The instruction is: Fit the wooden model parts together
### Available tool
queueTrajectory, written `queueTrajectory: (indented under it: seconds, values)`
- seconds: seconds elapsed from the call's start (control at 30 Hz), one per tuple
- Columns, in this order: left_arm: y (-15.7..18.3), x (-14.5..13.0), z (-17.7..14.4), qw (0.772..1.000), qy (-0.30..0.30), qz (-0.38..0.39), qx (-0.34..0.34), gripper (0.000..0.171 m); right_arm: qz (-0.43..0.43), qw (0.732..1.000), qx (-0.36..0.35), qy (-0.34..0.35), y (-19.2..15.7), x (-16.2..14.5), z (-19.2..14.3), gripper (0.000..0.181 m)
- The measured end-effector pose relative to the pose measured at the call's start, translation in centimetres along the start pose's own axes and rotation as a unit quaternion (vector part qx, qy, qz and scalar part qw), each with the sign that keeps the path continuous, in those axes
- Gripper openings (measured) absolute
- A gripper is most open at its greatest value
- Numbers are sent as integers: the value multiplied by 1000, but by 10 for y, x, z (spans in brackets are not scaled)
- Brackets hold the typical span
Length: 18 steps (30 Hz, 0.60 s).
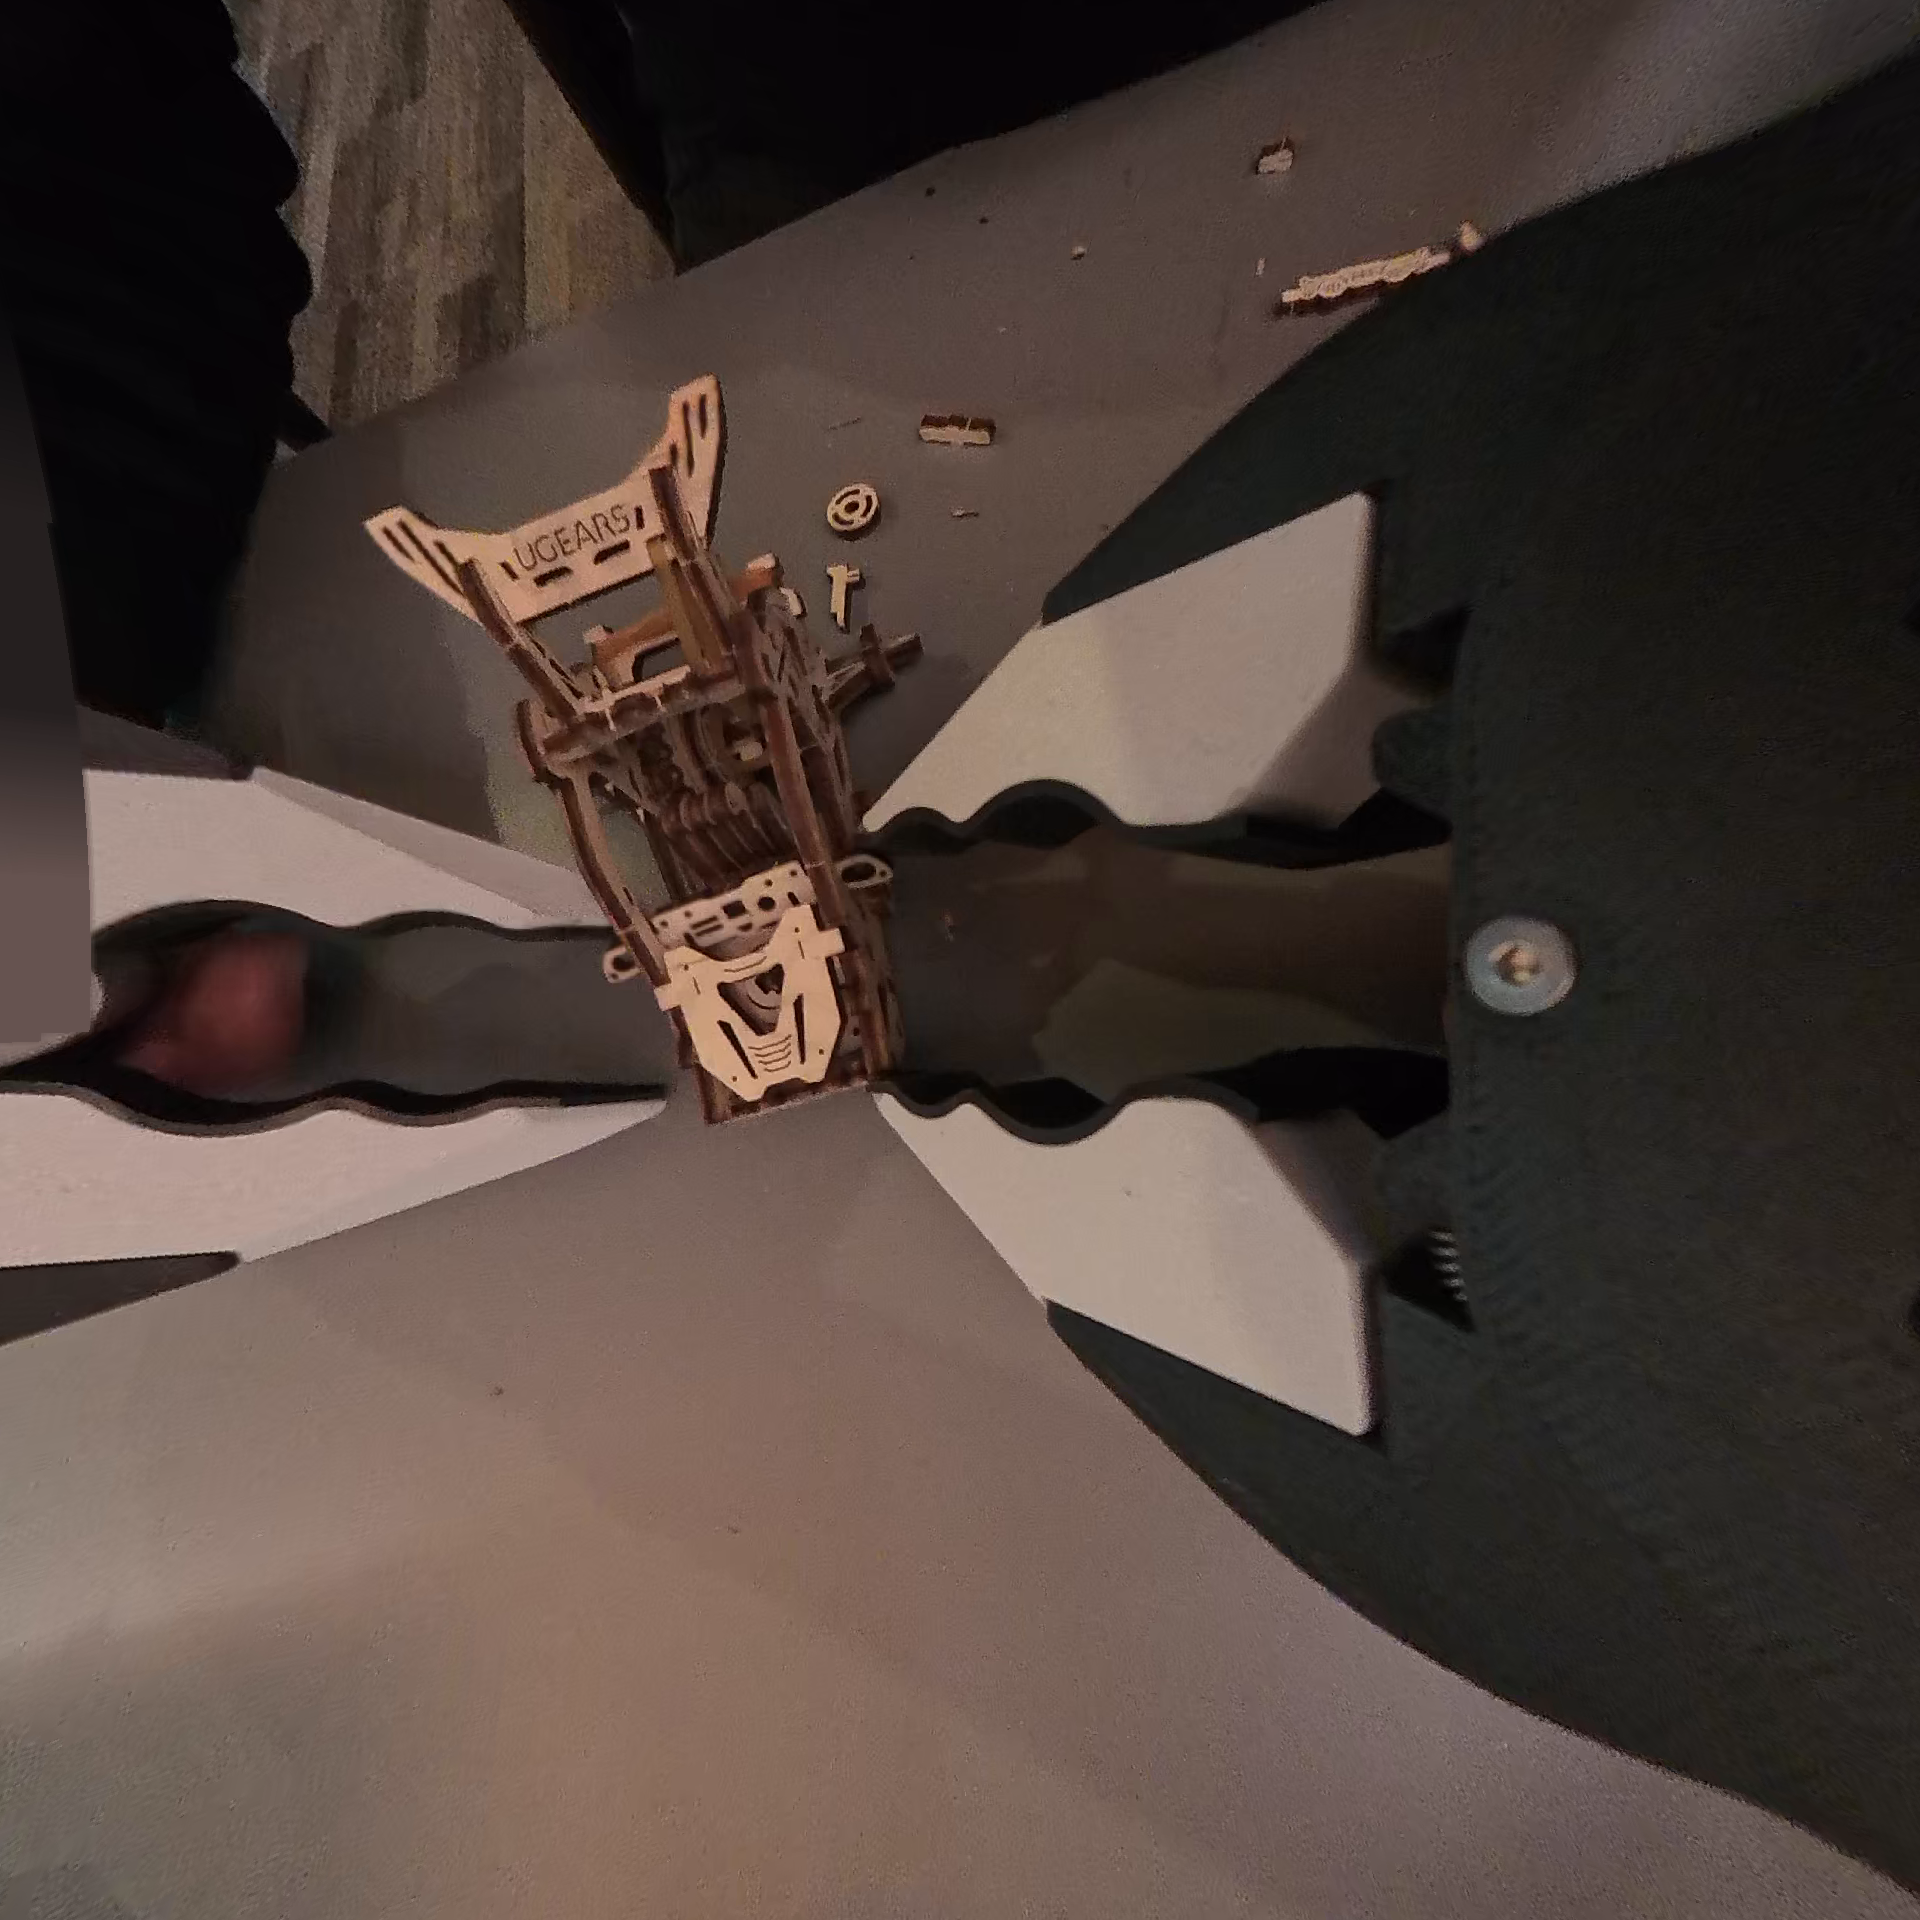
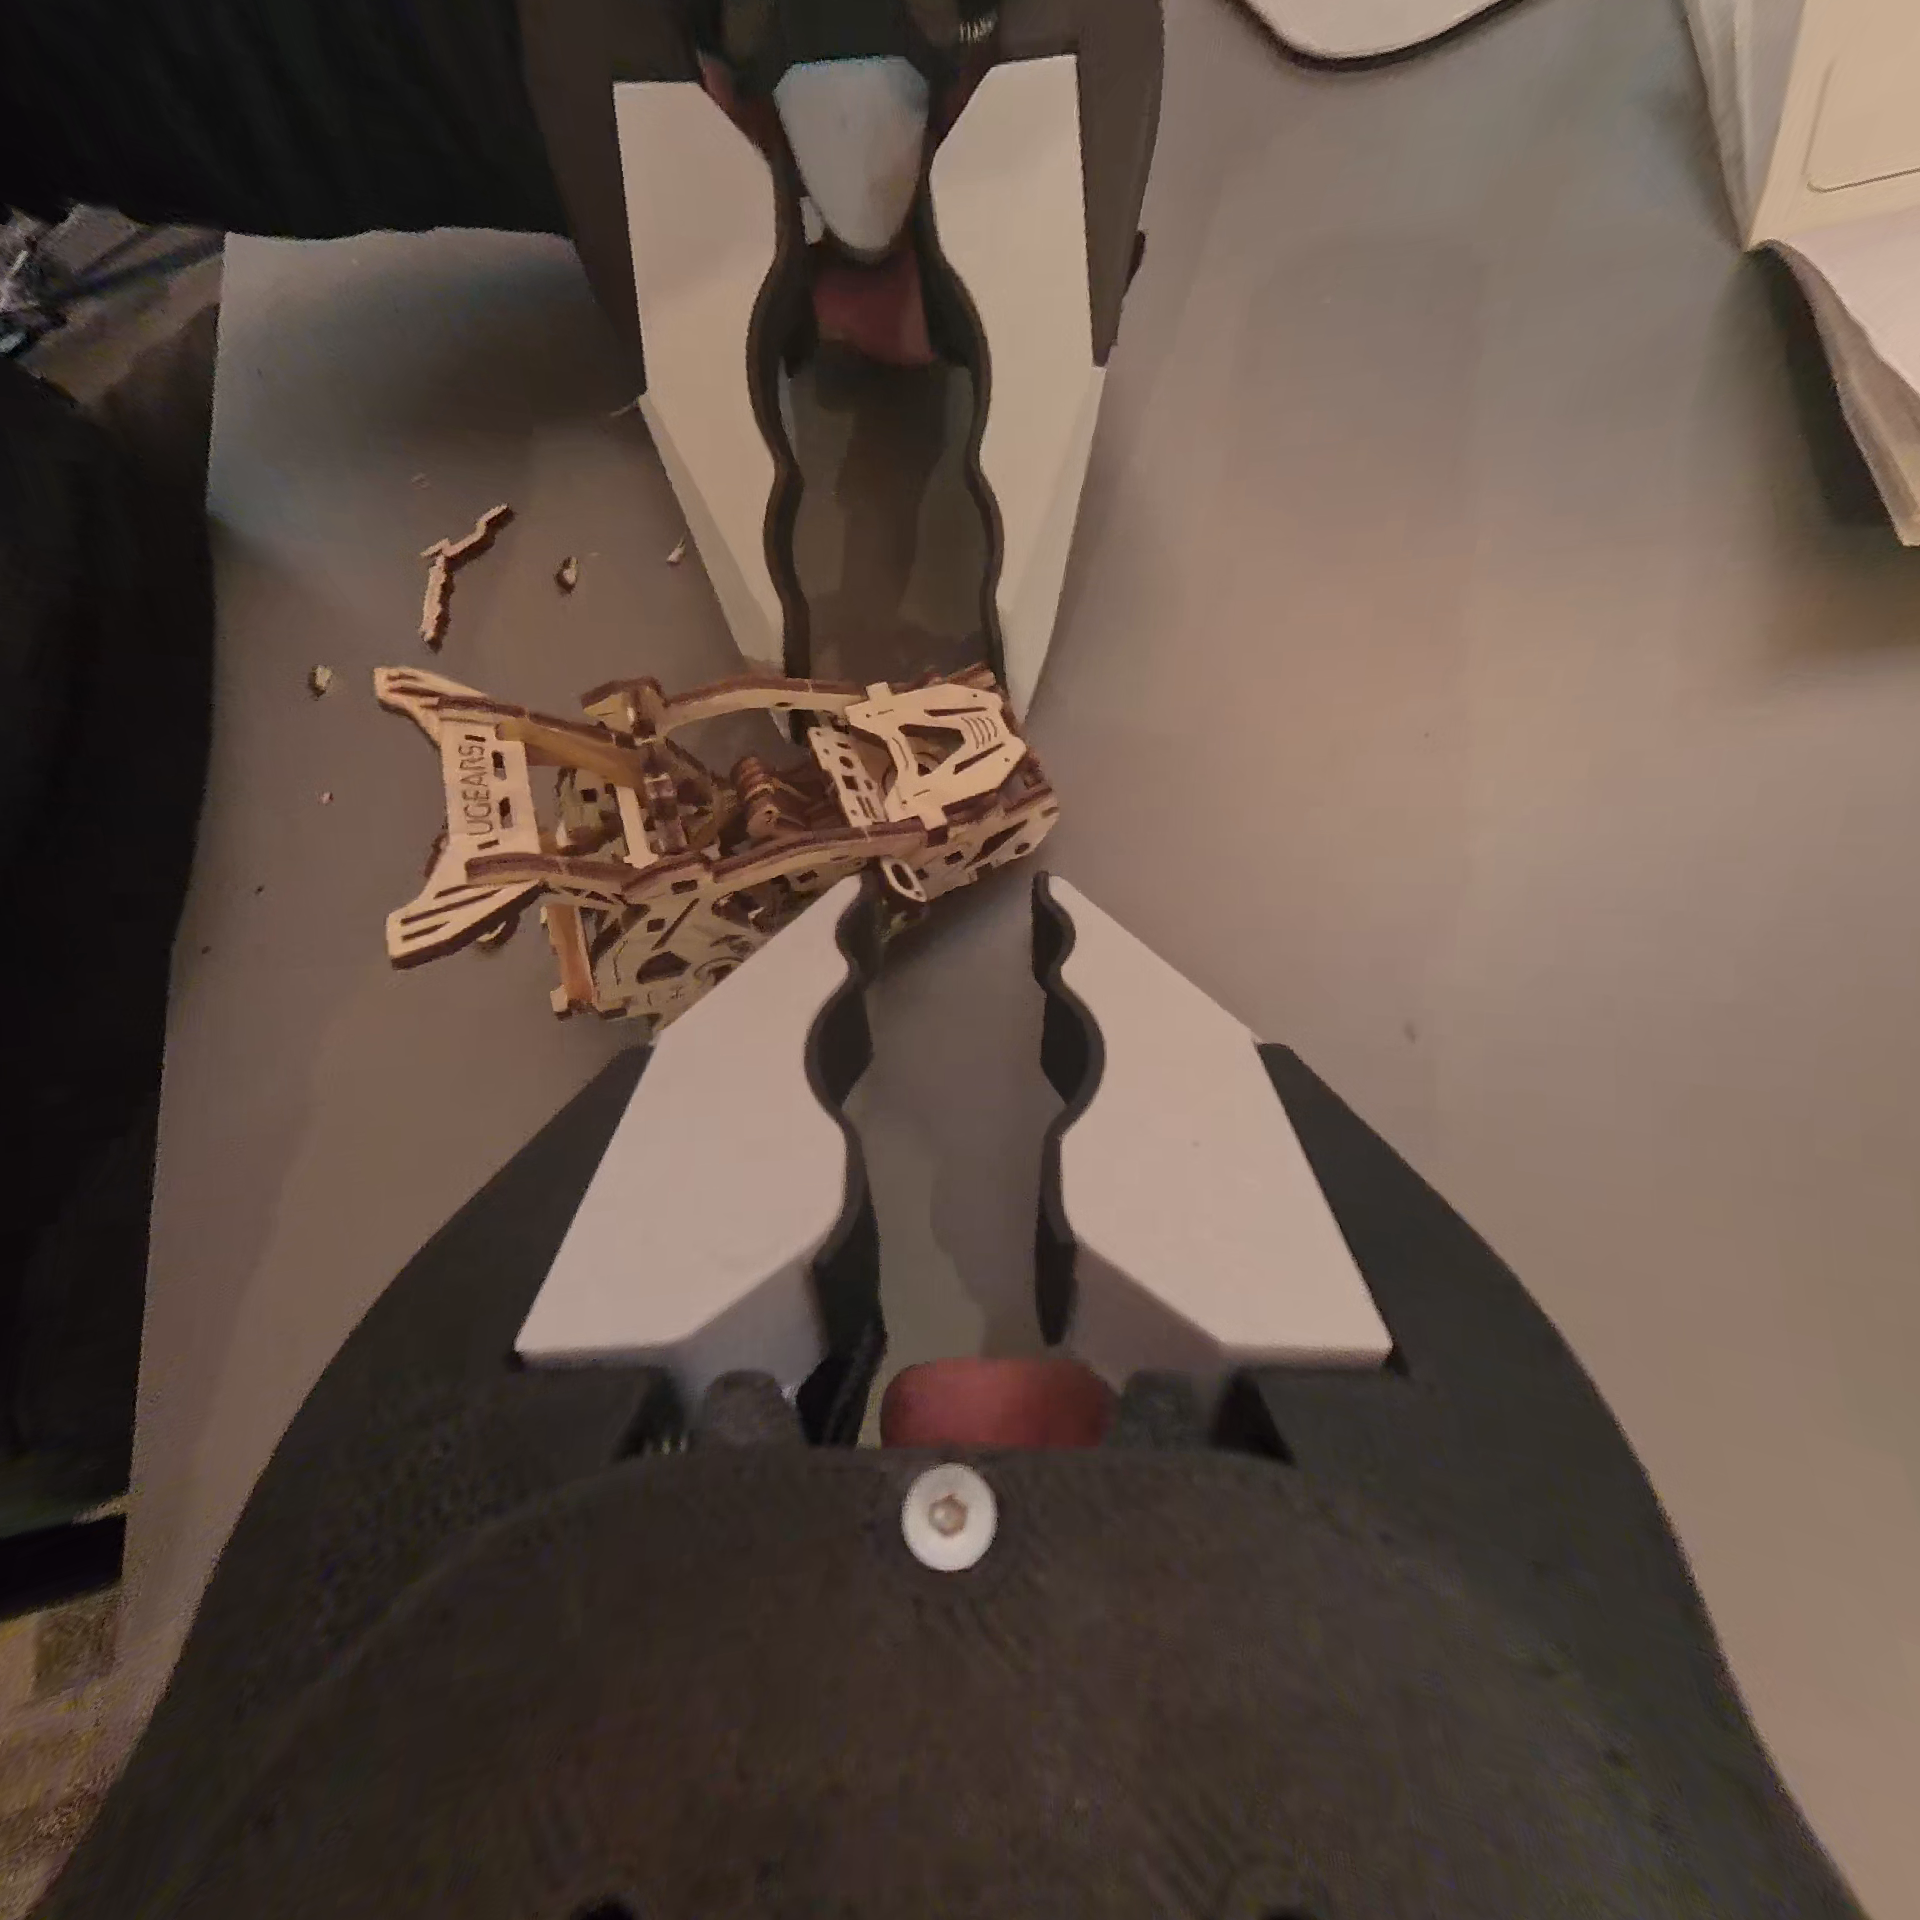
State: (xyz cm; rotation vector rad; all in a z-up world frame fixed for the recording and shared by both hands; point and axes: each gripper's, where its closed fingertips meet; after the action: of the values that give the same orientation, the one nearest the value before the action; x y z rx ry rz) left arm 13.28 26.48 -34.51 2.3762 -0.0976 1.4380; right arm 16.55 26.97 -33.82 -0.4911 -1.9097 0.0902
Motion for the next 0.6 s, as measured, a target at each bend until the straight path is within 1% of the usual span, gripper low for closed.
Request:
queueTrajectory:
  seconds: [0.07,0.1,0.2,0.4,0.6]
  values:
    - [-1,0,1,1000,-1,3,3,40,-9,1000,17,-3,-4,0,0,18]
    - [-1,1,1,1000,1,-1,3,40,-15,999,32,-3,-8,0,1,9]
    - [-2,1,1,1000,1,-1,7,40,-24,999,38,-5,-10,-1,1,6]
    - [-1,1,1,1000,3,-12,3,41,-39,999,34,-11,-13,-3,0,5]
    - [-1,1,1,1000,2,-6,5,41,-18,999,29,-8,-14,-4,0,5]
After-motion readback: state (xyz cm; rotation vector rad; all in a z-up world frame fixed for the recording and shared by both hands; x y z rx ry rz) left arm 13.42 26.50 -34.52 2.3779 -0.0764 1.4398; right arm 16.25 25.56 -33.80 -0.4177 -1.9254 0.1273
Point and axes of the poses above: each gripper's, where its closed fingertips meet, z out along the fingers, x out of its top, y = z × x across the jaws, and after that the axes turned 15 degrees about y, right-handed
